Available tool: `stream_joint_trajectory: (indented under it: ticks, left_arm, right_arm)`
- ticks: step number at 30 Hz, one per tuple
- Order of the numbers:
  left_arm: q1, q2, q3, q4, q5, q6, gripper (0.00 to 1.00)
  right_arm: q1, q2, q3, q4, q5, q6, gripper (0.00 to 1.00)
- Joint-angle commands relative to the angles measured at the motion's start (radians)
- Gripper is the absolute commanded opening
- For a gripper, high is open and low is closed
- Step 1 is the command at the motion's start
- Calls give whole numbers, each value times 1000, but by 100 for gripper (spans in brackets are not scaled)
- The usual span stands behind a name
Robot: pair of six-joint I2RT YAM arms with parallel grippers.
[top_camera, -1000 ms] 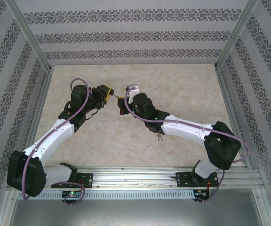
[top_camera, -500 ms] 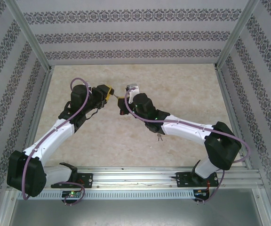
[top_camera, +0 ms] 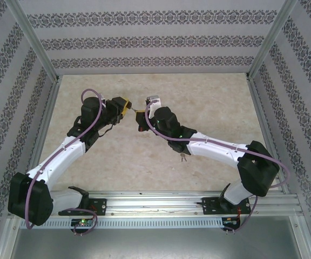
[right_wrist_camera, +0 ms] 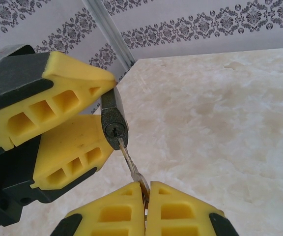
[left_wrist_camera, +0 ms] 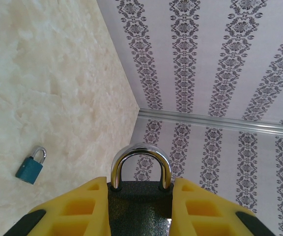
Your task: Unlock with the key
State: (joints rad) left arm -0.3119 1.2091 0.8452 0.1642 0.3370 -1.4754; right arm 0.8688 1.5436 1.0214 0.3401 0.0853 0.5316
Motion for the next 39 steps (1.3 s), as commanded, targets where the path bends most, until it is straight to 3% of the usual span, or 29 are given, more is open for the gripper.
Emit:
stream_joint_trajectory:
  ticks: [1,18,30,39]
  left_arm:
    - [4,-1,-4,72,18,-9,4]
    - [1,7,13,72,34,13,1]
    - [-70,-17,100,-136,-89,196,0]
    - [-84,-19,78,-92,-89,167,0]
  right_arm:
    - [8,7,41,7,1,6,0]
    - [-5,36,113,-66,-6,47,0]
    - [4,35,198,-96,-84,146,0]
    - [2,59,201,-56,-111,157,0]
